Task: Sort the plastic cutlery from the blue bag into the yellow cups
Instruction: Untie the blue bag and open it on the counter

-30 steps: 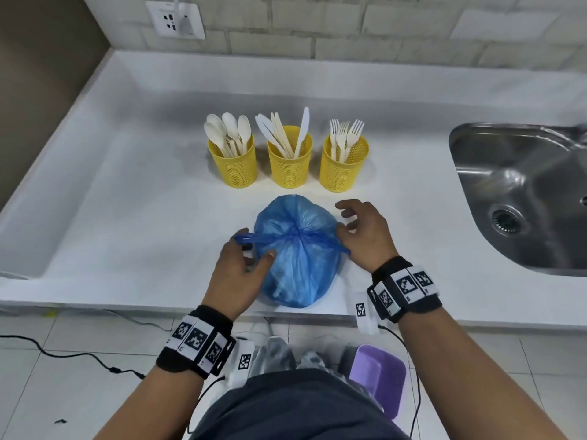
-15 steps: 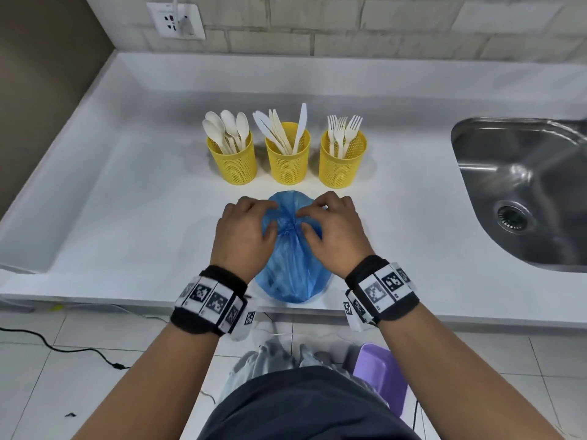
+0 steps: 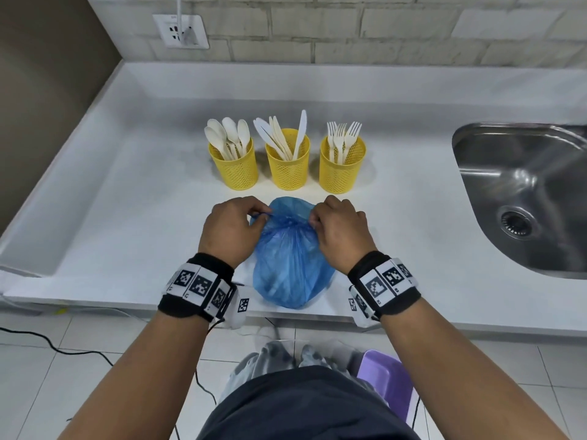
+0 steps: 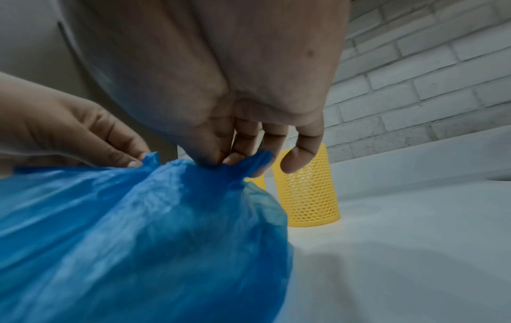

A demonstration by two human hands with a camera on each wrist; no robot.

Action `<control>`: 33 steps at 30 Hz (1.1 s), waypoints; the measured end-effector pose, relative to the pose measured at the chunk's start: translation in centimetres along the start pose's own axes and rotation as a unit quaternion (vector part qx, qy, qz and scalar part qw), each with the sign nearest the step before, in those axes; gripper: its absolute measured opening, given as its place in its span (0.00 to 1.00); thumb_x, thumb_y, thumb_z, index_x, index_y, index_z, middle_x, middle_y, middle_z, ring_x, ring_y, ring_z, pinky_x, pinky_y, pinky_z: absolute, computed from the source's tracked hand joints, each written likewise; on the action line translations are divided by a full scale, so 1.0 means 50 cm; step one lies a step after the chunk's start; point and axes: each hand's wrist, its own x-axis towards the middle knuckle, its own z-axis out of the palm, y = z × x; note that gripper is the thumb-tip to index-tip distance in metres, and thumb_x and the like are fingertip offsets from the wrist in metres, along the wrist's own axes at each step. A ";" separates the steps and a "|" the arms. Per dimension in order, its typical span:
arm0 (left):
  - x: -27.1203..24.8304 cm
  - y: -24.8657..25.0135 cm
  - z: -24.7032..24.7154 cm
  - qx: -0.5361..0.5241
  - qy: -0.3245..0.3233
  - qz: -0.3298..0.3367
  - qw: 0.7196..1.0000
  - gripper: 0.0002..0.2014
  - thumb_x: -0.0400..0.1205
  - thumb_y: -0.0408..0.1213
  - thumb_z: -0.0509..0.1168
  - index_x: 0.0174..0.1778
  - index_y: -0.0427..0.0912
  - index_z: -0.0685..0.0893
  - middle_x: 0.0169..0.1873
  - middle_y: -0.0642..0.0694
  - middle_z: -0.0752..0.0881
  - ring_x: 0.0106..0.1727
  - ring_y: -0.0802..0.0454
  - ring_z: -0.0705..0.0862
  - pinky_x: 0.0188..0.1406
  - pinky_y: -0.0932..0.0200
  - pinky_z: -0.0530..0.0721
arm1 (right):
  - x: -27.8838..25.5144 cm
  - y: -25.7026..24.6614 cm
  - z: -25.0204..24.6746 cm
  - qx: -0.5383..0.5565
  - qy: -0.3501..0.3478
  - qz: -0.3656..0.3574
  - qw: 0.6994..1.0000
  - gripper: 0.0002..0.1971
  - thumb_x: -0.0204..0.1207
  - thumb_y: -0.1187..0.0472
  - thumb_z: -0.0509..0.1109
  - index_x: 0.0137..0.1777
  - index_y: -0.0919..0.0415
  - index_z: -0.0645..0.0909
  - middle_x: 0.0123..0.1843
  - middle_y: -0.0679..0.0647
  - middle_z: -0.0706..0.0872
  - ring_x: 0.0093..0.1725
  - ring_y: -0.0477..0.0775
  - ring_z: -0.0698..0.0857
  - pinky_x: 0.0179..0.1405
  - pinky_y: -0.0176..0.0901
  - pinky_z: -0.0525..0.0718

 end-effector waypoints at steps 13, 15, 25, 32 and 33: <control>-0.002 -0.028 -0.011 0.061 -0.029 0.025 0.997 0.23 0.73 0.58 0.69 0.62 0.53 0.88 0.56 0.47 0.85 0.61 0.43 0.80 0.64 0.56 0.73 | -0.049 0.003 -0.011 0.094 0.125 -0.003 0.988 0.12 0.75 0.46 0.70 0.50 0.54 0.81 0.54 0.54 0.76 0.55 0.61 0.77 0.49 0.56 0.80; -0.001 -0.017 0.009 0.076 -0.028 0.032 0.996 0.18 0.75 0.53 0.74 0.57 0.50 0.90 0.56 0.46 0.83 0.63 0.39 0.78 0.64 0.56 0.71 | -0.056 -0.023 0.003 0.029 0.092 -0.009 0.995 0.16 0.73 0.41 0.71 0.49 0.53 0.81 0.55 0.53 0.75 0.56 0.62 0.75 0.49 0.54 0.79; 0.003 0.000 -0.006 0.002 0.122 0.036 0.992 0.04 0.85 0.38 0.67 0.47 0.41 0.84 0.44 0.49 0.83 0.46 0.40 0.84 0.48 0.49 0.81 | -0.091 0.029 0.030 0.043 0.043 -0.032 0.998 0.03 0.76 0.59 0.71 0.45 0.57 0.84 0.56 0.56 0.77 0.55 0.64 0.75 0.52 0.64 0.83; 0.011 0.018 -0.014 -0.014 0.018 0.023 0.999 0.14 0.87 0.34 0.58 0.65 0.47 0.82 0.32 0.49 0.85 0.39 0.42 0.84 0.44 0.42 0.85 | -0.078 0.009 0.015 0.101 0.009 -0.055 0.993 0.25 0.75 0.44 0.69 0.73 0.43 0.80 0.58 0.52 0.71 0.58 0.58 0.73 0.61 0.56 0.81; 0.012 0.025 -0.010 -0.010 0.003 0.031 0.999 0.13 0.87 0.35 0.60 0.66 0.48 0.83 0.32 0.52 0.83 0.39 0.43 0.83 0.44 0.44 0.84 | -0.071 0.000 0.017 0.087 -0.006 -0.054 0.995 0.26 0.75 0.43 0.69 0.74 0.41 0.78 0.58 0.52 0.70 0.59 0.58 0.73 0.60 0.56 0.81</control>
